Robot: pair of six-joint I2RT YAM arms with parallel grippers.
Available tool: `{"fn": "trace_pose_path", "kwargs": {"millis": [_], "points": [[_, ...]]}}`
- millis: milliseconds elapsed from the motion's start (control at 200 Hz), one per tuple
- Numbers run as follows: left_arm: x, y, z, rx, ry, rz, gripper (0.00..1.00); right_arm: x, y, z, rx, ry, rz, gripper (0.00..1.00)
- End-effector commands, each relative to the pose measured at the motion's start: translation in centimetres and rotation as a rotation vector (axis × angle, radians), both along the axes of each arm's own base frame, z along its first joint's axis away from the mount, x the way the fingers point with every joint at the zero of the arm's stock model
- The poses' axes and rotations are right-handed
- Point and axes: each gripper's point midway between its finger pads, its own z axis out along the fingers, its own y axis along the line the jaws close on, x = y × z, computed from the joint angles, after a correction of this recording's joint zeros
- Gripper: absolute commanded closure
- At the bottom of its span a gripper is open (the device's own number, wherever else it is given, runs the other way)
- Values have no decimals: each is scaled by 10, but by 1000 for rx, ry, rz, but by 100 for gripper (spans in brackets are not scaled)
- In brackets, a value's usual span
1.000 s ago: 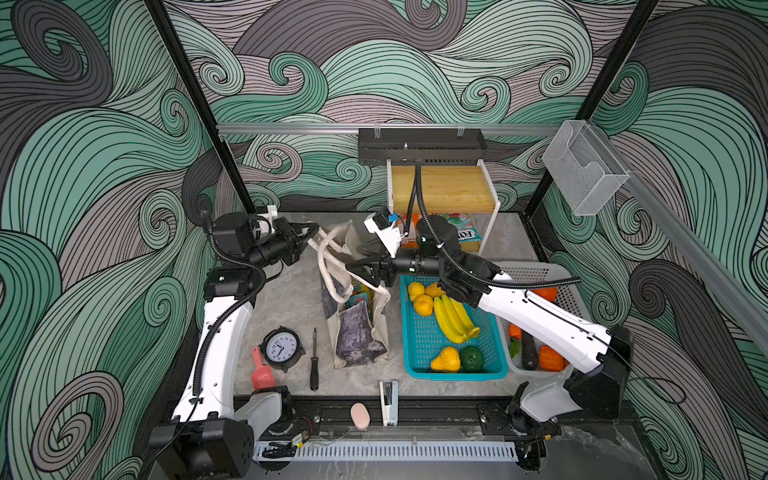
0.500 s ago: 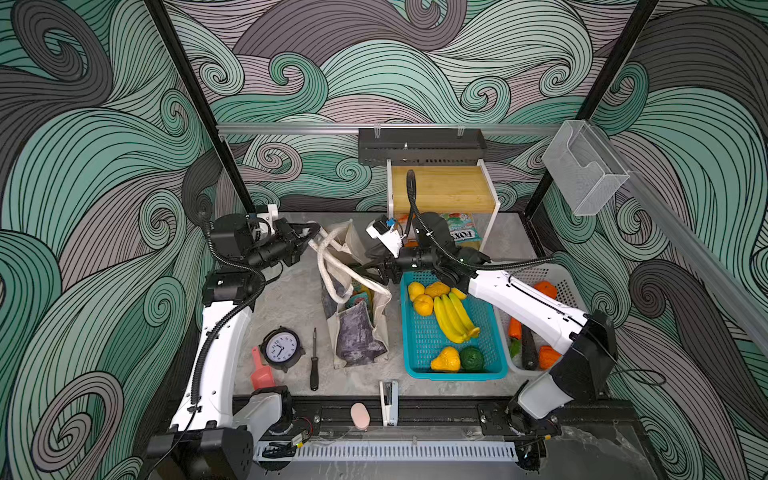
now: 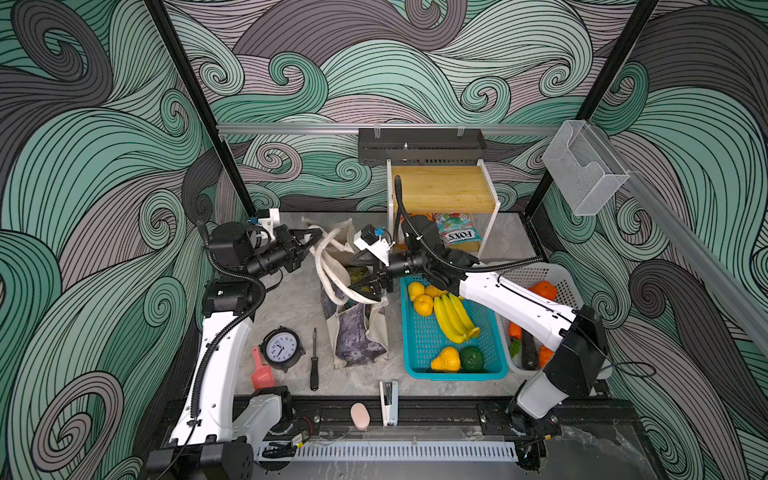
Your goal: Place the food into the grocery bag and tie it
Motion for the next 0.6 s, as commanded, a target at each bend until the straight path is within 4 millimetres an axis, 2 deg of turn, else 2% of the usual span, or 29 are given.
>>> {"fn": "trace_pose_path", "kwargs": {"millis": [0,160,380,595], "points": [[-11,-10,8,-1,-48,-58,100,-19,14,10,65,-11,111,9],[-15,-12,7,2,-50,-65,100,-37,23,12,86,-67,163,8],[-12,-11,8,9,-55,-54,100,-40,29,12,87,-17,175,1],[-11,-10,8,17,-59,-49,100,-58,39,14,78,-55,197,2]]}}
